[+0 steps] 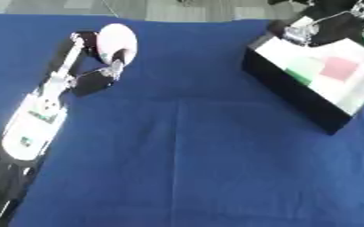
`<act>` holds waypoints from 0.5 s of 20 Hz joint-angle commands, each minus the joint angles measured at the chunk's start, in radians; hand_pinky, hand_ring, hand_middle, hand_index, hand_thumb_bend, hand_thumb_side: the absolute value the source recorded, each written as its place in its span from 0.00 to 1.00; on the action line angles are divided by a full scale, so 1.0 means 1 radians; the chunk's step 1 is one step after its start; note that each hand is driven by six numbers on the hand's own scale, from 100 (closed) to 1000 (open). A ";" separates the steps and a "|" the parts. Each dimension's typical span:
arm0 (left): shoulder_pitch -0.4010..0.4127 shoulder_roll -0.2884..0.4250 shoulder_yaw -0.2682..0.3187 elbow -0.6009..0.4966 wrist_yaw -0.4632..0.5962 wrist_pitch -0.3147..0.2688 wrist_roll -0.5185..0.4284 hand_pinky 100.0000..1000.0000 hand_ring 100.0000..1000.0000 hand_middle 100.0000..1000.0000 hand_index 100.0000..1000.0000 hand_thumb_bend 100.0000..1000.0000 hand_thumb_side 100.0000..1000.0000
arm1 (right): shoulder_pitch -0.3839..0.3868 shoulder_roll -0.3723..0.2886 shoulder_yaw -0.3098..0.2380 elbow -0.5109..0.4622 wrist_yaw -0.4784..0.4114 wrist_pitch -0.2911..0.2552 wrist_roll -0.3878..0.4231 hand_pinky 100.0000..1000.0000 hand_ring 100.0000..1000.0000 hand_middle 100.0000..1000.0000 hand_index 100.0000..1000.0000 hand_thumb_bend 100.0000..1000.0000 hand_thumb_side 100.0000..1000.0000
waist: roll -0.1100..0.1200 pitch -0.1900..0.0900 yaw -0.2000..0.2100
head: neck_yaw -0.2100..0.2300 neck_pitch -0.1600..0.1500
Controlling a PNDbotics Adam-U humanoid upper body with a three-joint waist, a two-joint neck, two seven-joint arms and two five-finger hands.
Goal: Pick up the objects with one hand, pass them to the other hand, and then place them into the box on the other side of the table.
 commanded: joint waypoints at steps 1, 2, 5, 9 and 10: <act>-0.016 -0.016 -0.007 -0.023 -0.011 -0.024 0.007 0.53 0.50 0.45 0.44 0.00 0.26 | -0.029 -0.007 0.008 0.002 0.017 -0.008 0.025 0.88 1.00 0.84 0.86 0.19 0.16 | -0.016 -0.038 0.000 | -0.008 0.003; -0.016 -0.022 -0.010 -0.022 -0.013 -0.030 0.008 0.53 0.50 0.45 0.44 0.00 0.26 | -0.035 -0.002 0.014 0.005 0.021 -0.010 0.032 0.88 1.00 0.84 0.86 0.19 0.16 | -0.017 -0.038 0.000 | -0.009 0.003; -0.015 -0.036 -0.018 -0.022 -0.022 -0.049 0.009 0.53 0.50 0.45 0.44 0.00 0.26 | -0.051 0.009 0.028 0.013 0.032 -0.014 0.051 0.88 1.00 0.84 0.86 0.19 0.17 | -0.019 -0.037 0.001 | -0.015 0.003; -0.018 -0.051 -0.030 -0.026 -0.038 -0.070 0.011 0.53 0.50 0.45 0.45 0.00 0.23 | -0.073 0.023 0.046 0.031 0.056 -0.021 0.071 0.88 1.00 0.84 0.85 0.20 0.15 | -0.021 -0.035 0.005 | -0.026 0.003; -0.018 -0.053 -0.034 -0.028 -0.043 -0.075 0.010 0.53 0.50 0.45 0.45 0.00 0.23 | -0.078 0.027 0.049 0.037 0.061 -0.021 0.074 0.88 1.00 0.83 0.85 0.21 0.14 | -0.022 -0.034 0.006 | -0.029 0.003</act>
